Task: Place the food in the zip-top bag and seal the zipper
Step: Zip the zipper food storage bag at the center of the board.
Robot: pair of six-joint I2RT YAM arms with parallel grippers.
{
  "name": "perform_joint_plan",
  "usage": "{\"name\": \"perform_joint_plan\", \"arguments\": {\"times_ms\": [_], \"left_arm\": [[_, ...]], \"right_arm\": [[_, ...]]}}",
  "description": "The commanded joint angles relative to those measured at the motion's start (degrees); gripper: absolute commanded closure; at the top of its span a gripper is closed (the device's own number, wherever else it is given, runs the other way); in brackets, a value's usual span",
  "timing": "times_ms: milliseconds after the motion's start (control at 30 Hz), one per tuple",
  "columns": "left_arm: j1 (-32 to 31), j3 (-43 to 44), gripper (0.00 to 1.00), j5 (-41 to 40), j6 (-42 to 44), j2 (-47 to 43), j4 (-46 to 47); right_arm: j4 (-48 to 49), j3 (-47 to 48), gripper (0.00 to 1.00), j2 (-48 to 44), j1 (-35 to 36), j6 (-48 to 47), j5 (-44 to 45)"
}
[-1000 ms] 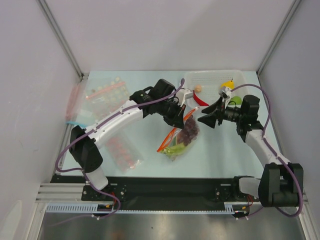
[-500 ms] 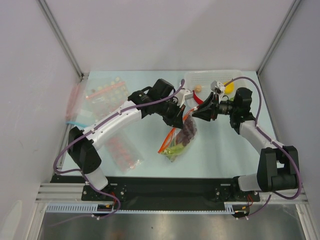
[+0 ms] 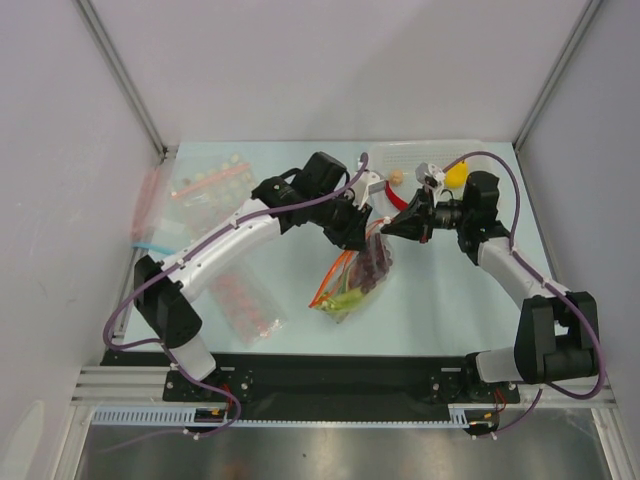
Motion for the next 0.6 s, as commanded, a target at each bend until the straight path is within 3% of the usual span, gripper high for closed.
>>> {"name": "perform_joint_plan", "arguments": {"times_ms": [0,67,133,267,567], "left_arm": [[0.26,5.14,0.68,-2.70,1.19,-1.61,1.02],[0.26,7.52,0.65,-3.23,1.01,-1.35,0.93],[0.26,10.58,0.52,-4.46,0.58,-0.56,0.14],[0.26,16.13,0.38,-5.52,1.28,1.38,-1.88],[-0.80,19.74,0.41,-4.12,5.06,3.75,-1.80]], "right_arm": [[-4.94,4.79,1.00,-2.38,0.51,-1.78,0.27],[-10.55,6.37,1.00,-3.17,0.77,-5.73,0.45],[-12.86,6.73,1.00,-4.23,1.04,-8.28,1.50],[-14.27,6.99,1.00,-4.76,1.56,-8.55,1.59],[-15.59,7.96,1.00,-5.81,3.06,-8.82,0.89]]}}
